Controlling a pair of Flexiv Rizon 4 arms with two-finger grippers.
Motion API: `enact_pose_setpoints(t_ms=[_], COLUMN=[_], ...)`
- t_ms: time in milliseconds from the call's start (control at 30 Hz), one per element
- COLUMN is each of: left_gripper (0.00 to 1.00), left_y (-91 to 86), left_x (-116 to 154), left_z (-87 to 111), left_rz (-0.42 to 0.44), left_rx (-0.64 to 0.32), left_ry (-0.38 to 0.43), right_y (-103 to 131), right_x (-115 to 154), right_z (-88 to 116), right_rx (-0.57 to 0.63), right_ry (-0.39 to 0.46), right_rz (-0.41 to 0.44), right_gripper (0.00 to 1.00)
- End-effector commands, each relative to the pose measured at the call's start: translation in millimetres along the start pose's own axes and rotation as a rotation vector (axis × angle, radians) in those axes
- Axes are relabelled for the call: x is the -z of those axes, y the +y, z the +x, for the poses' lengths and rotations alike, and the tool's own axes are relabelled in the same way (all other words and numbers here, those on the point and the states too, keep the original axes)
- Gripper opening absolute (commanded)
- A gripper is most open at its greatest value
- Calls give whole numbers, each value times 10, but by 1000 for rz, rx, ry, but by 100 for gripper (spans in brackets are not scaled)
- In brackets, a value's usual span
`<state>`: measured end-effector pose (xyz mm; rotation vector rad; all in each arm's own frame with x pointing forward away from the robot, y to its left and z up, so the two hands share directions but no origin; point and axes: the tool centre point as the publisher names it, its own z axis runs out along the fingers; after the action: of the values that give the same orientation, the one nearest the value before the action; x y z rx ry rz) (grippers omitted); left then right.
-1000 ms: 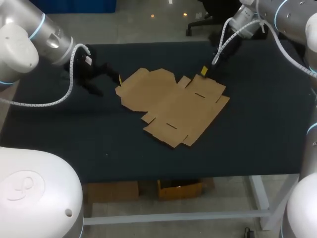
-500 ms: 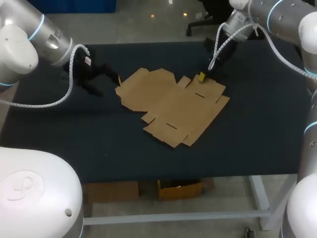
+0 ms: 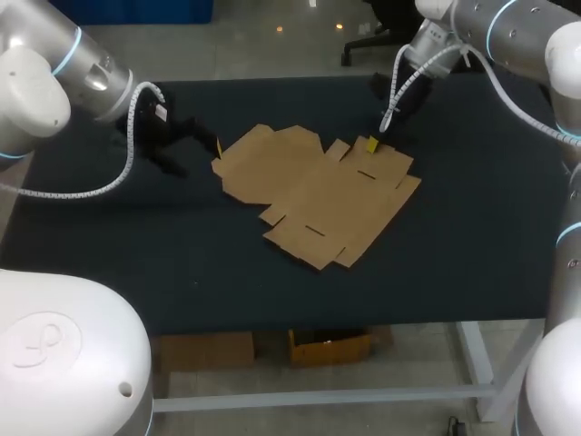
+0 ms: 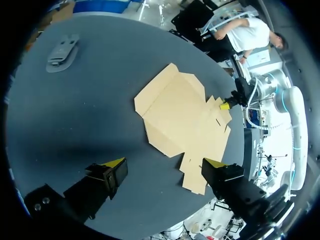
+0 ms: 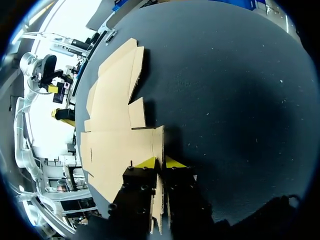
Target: Assemble the packaging by folding the flat box into shape, placing the metal phone stand inside, and closing the box properly
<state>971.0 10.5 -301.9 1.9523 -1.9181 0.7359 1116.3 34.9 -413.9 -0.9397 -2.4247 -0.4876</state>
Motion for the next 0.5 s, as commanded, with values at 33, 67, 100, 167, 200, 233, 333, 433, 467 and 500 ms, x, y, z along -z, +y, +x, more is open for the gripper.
enact_pose_setpoints(t_ms=[33, 67, 100, 167, 200, 233, 333, 433, 467, 500], left_gripper=[100, 100, 100, 100, 100, 100, 100, 100, 100, 100], left_y=[22, 23, 24, 25, 26, 28, 30, 31, 31, 31], left_x=[15, 17, 17, 18, 19, 22, 27, 29, 29, 29], left_z=[5, 5, 5, 6, 7, 9, 12, 19, 20, 23], left_rz=[4, 4, 5, 4, 4, 4, 5, 5, 4, 4], left_rx=[1, 1, 1, 0, -1, -1, -2, -5, -6, -6], left_ry=[-4, -3, -3, -4, -5, -5, -5, -6, -5, -5], right_y=[43, 37, 30, 12, 2, -8, -46, -79, -88, -96], right_x=[27, 26, 26, 41, 56, 72, 131, 169, 178, 185], right_z=[-41, -38, -34, -21, -11, 1, 43, 77, 87, 97], right_rx=[5, 2, 1, -1, -1, -3, -16, -36, -41, -50], right_ry=[308, 310, 312, 317, 320, 320, 322, 319, 316, 313], right_rz=[327, 318, 306, 274, 255, 235, 152, 87, 69, 45], right_gripper=[0, 0, 0, 0, 0, 0, 0, 0, 0, 0])
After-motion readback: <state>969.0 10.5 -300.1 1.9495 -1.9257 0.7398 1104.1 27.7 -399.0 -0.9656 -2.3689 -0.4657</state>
